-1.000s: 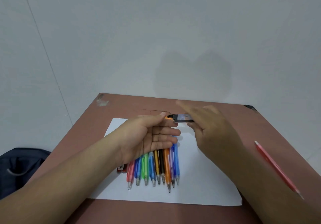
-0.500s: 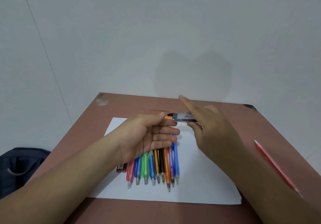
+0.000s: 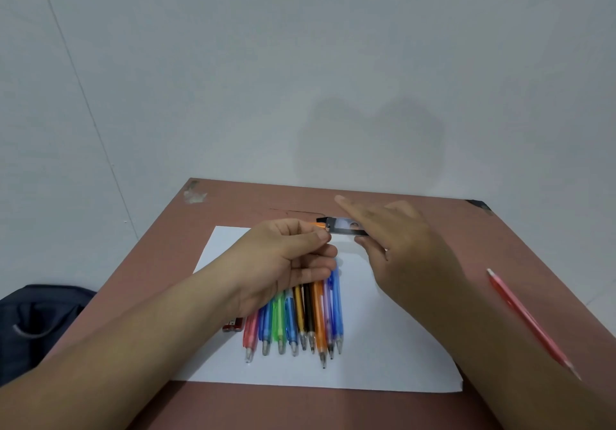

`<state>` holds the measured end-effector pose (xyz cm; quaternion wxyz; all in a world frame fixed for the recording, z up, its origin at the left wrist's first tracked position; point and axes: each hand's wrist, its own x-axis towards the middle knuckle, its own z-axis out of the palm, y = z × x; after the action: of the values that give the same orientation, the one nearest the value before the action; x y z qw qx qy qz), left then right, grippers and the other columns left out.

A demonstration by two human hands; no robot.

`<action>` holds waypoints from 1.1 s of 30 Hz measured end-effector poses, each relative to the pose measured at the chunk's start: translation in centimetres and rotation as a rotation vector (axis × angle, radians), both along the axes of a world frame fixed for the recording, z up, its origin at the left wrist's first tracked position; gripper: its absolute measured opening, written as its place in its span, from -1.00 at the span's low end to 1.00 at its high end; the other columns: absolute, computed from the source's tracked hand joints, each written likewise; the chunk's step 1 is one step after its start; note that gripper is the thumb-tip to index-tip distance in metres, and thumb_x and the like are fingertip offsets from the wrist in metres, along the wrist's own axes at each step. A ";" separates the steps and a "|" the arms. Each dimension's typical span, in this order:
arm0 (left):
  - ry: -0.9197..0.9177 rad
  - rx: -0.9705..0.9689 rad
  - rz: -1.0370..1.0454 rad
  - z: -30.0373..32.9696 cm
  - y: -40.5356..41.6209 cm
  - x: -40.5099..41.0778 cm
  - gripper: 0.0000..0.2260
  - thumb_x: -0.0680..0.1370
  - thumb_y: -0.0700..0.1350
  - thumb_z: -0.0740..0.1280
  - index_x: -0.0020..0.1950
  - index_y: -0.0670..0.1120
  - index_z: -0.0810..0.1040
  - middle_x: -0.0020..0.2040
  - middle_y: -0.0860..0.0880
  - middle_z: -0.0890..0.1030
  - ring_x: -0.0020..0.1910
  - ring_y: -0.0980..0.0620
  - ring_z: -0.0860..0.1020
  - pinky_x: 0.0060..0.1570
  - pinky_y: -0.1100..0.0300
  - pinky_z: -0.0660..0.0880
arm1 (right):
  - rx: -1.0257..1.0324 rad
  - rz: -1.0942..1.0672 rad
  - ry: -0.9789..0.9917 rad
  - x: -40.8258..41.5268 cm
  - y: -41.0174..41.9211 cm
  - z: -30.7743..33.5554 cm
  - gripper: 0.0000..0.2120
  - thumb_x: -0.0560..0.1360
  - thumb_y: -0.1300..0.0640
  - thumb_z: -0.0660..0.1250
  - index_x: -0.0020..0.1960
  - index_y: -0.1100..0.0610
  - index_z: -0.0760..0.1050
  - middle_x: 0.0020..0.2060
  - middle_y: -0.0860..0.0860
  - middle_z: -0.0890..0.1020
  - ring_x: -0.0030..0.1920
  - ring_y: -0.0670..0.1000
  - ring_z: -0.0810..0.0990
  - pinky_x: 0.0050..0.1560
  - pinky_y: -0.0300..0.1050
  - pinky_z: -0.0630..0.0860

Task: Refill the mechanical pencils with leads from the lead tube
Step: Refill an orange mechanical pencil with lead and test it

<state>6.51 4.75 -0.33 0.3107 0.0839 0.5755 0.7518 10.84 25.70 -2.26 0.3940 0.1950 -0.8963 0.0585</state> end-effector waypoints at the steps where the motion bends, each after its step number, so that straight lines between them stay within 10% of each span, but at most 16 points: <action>1: 0.003 0.000 0.007 0.0 0.0 0.0 -0.88 0.57 -0.21 0.40 0.06 -0.23 0.60 -0.04 -0.23 0.68 -0.15 -0.05 0.66 -0.07 0.15 0.67 | 0.009 -0.002 0.008 0.0 0.0 0.0 -0.47 0.51 0.29 0.36 0.47 0.09 0.46 -0.09 -0.04 0.66 -0.18 0.13 0.50 -0.15 0.10 0.54; 33: 0.101 -0.008 0.113 0.2 -0.4 -0.2 -0.89 0.54 -0.22 0.42 0.00 -0.25 0.65 -0.11 -0.22 0.68 -0.15 -0.04 0.67 -0.20 0.23 0.64 | 0.036 -0.043 0.105 0.6 0.4 0.8 -0.59 0.57 0.22 0.34 0.42 0.17 0.50 -0.05 0.02 0.70 -0.15 0.13 0.54 -0.17 0.09 0.55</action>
<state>6.31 4.32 -0.17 0.2386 0.0876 0.5972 0.7608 11.46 26.07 -1.47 0.4379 0.1855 -0.8794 0.0235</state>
